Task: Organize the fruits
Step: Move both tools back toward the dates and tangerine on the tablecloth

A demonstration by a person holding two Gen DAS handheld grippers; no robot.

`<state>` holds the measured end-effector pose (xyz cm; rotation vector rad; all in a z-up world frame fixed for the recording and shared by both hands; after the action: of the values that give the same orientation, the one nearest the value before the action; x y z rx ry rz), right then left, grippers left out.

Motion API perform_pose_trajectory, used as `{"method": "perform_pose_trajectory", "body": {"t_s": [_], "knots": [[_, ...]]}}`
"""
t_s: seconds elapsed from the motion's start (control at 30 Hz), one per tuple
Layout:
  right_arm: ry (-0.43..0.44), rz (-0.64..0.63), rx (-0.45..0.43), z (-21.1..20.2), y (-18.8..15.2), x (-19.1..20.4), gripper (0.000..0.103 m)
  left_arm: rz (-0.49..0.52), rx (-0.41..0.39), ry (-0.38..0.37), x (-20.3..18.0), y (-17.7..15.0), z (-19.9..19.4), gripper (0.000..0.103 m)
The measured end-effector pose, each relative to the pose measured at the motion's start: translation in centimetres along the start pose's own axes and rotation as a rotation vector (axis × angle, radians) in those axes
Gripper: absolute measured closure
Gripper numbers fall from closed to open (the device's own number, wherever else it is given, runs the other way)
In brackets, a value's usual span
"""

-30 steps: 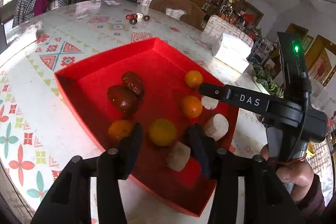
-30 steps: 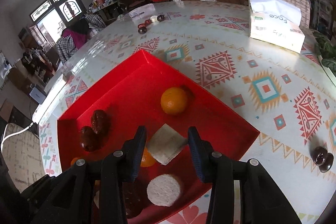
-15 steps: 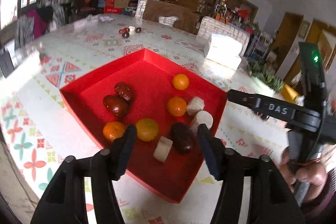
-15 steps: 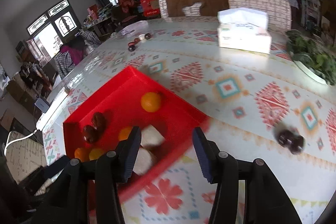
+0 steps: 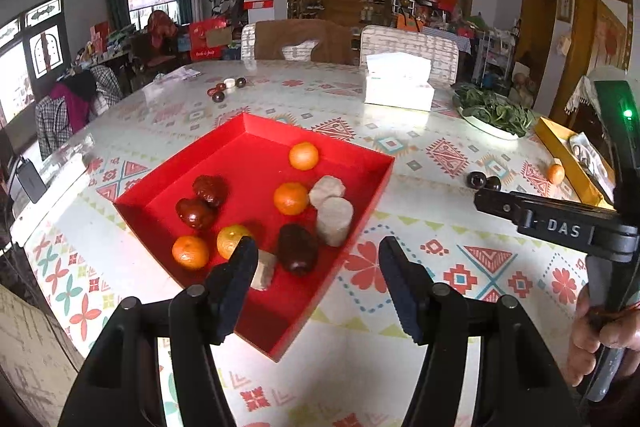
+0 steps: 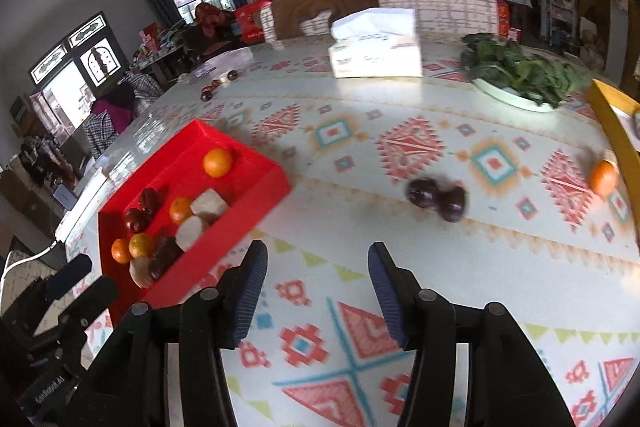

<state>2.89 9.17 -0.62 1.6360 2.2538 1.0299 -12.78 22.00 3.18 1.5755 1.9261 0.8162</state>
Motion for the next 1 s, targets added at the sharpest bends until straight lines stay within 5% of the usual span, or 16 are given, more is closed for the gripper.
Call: {"method": "perform_pose_trajectory", "body": {"t_s": [1.0], "knots": [[-0.042,0.085,0.009,-1.3,-1.8,-7.0,0.041,0.084,0.044,0.015,-3.9,-0.5,1.3,0.036]]}}
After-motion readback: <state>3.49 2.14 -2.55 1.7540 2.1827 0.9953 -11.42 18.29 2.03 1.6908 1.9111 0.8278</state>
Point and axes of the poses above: each gripper's, at about its wrist camera, not at the fingertips, and z roughly the way its jaws point, x to its left, y to its top, the point moved 7 cm from there along z, roughly the way its jaws point, and after that the axes turned 3 degrees about x, right-handed, at the moved point
